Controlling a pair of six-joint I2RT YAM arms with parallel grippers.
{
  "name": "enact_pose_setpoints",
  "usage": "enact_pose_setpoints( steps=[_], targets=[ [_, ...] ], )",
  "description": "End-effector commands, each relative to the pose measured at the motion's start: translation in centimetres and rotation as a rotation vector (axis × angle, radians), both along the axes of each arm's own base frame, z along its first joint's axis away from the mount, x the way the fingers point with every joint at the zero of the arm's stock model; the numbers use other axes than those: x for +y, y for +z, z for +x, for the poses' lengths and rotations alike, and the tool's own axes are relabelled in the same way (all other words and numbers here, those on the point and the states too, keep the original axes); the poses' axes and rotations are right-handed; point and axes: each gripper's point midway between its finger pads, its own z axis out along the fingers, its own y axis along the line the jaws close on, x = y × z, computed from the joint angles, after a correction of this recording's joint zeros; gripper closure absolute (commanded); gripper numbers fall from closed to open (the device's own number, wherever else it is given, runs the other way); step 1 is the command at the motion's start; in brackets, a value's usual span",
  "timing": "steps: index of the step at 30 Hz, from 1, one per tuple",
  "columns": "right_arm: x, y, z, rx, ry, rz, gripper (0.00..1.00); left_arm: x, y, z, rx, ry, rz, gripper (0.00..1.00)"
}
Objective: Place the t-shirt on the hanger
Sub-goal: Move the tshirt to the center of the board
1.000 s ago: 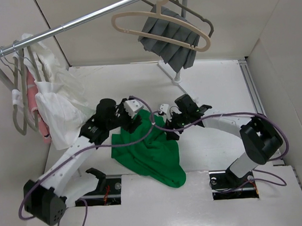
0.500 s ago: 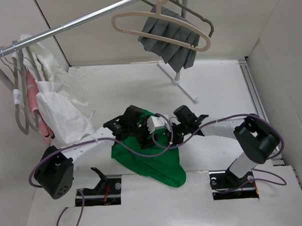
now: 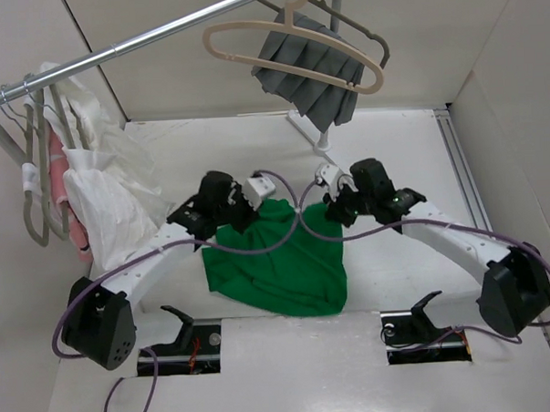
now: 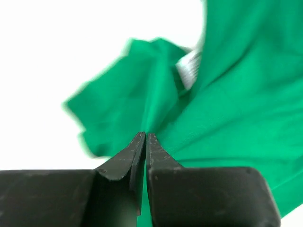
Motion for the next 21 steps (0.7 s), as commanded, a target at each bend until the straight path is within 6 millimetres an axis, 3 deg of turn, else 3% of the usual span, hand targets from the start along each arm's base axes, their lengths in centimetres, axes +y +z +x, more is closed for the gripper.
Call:
enact_pose_setpoints(
  steps=[1, 2, 3, 5, 6, 8, 9, 10, 11, 13, 15, 16, 18, 19, 21],
  targets=[
    [0.9, 10.7, 3.6, -0.301, 0.005, 0.062, 1.0, 3.2, 7.5, 4.6, -0.151, 0.17, -0.06, 1.0],
    [1.2, 14.0, 4.0, -0.383, 0.02, 0.08, 1.0, 3.6, 8.9, 5.0, -0.186, 0.175, -0.066, 1.0],
    [1.2, 15.6, 4.1, -0.424, 0.025, 0.092, 1.0, 3.8, 11.2, 4.9, -0.266, 0.155, -0.074, 1.0],
    [1.7, 18.6, 2.6, -0.506, 0.069, 0.114, 1.0, 3.9, 13.7, 4.0, -0.35, 0.112, -0.086, 1.0],
    [1.8, 19.4, 1.9, -0.525, 0.079, 0.129, 1.0, 4.3, 15.7, 2.7, -0.413, 0.091, -0.106, 1.0],
    [2.0, 19.3, 0.5, -0.543, 0.106, 0.136, 1.0, 4.2, 14.3, 0.3, -0.427, -0.027, -0.073, 1.0],
    [1.6, 17.9, -0.8, -0.529, 0.12, 0.13, 1.0, 4.2, 13.3, -1.1, -0.417, -0.094, -0.053, 1.0],
    [1.6, 16.9, -1.4, -0.508, 0.123, 0.136, 1.0, 4.0, 11.1, -4.5, -0.326, -0.22, -0.038, 1.0],
    [1.7, 15.5, -2.2, -0.477, 0.131, 0.133, 1.0, 4.2, 8.6, -6.2, -0.317, -0.356, 0.032, 1.0],
    [1.9, 10.4, -4.3, -0.36, 0.136, 0.103, 1.0, 5.1, 4.5, -11.7, -0.15, -0.541, 0.095, 0.54],
    [2.0, 6.6, -5.8, -0.287, 0.131, 0.06, 1.0, 5.5, 2.3, -14.2, -0.085, -0.658, 0.115, 0.31],
    [1.5, 3.0, -7.0, -0.203, 0.123, 0.03, 0.89, 5.4, 2.0, -14.6, -0.047, -0.64, 0.1, 0.29],
    [1.3, 0.2, -7.7, -0.145, 0.099, 0.016, 0.52, 4.8, 2.4, -13.2, -0.076, -0.581, 0.078, 0.29],
    [1.7, -0.2, -8.1, -0.103, 0.115, 0.02, 0.46, 4.6, 2.4, -12.6, -0.078, -0.546, 0.073, 0.29],
    [1.7, -0.1, -7.7, -0.091, 0.079, -0.006, 0.22, 4.0, 3.1, -10.5, -0.1, -0.451, 0.052, 0.32]
  ],
)
